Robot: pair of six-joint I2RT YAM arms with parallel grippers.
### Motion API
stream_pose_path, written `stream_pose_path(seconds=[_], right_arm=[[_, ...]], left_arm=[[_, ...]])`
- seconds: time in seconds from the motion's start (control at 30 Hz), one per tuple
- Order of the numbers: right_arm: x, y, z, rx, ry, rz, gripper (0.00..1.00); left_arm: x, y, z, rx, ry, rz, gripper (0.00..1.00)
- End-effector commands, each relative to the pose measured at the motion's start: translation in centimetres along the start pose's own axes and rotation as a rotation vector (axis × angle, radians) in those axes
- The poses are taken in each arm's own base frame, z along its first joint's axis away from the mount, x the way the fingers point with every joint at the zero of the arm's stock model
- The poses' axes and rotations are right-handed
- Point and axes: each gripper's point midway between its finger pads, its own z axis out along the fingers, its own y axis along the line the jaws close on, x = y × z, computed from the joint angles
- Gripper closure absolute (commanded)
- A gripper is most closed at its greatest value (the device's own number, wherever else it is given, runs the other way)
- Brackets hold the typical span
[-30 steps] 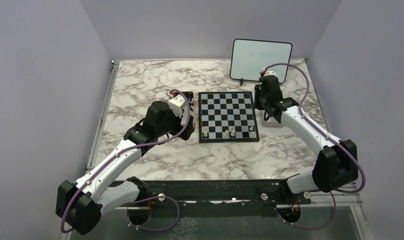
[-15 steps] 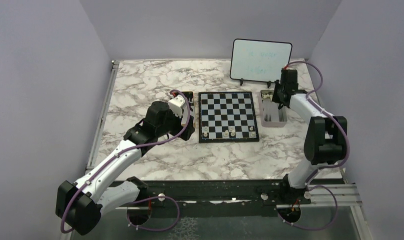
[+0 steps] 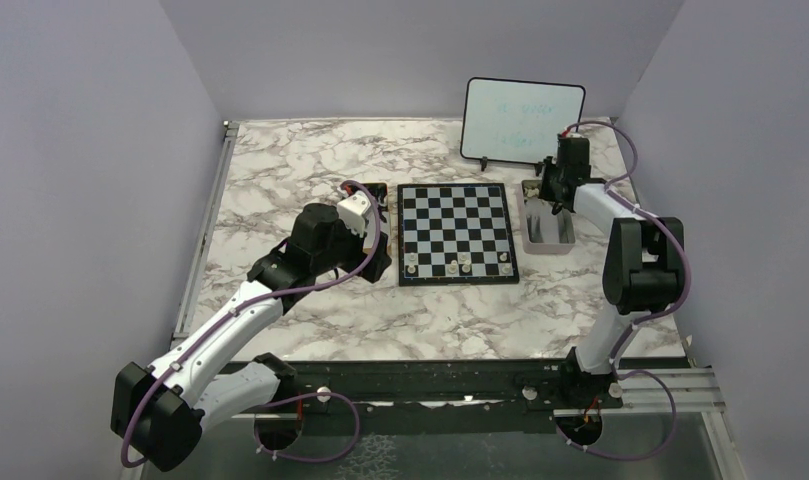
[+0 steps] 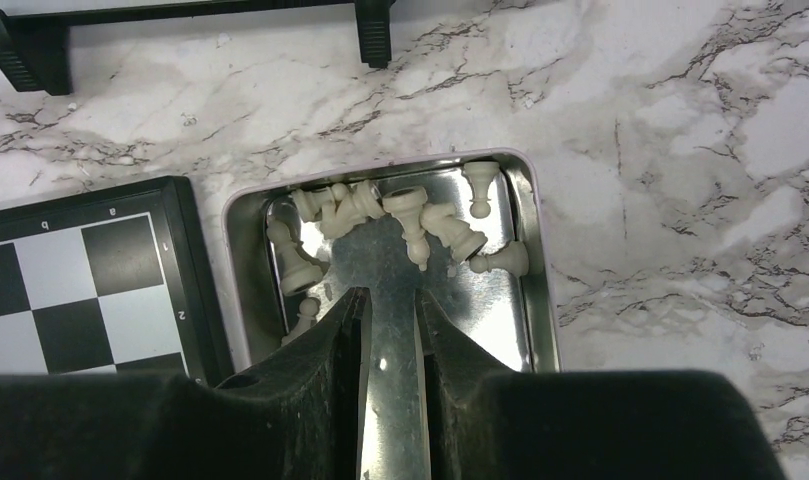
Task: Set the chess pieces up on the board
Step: Pick up the chess piece from the chessboard.
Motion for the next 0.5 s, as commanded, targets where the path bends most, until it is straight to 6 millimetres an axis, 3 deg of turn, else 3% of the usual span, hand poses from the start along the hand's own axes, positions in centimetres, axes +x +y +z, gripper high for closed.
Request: stream_pose_path(seconds=[0.0,0.3,0.47], right_arm=[[-1.7,0.2,0.7,-0.014,-0.045,-0.008,0.72],[-1.3,0.3,0.8,-0.023,-0.033,-0.009,0.72],[-1.8,0.3,-0.6,-0.020,-0.024,0.024,0.73]], left_arm=[[-0.6,-0.5,-0.2,0.027,-0.034,0.001,0.02],[-0.6,-0.6,-0.2,0.033,-0.032,0.001,0.02],[-0.5,-0.5,-0.1,0.032,-0.031,0.000,0.02]])
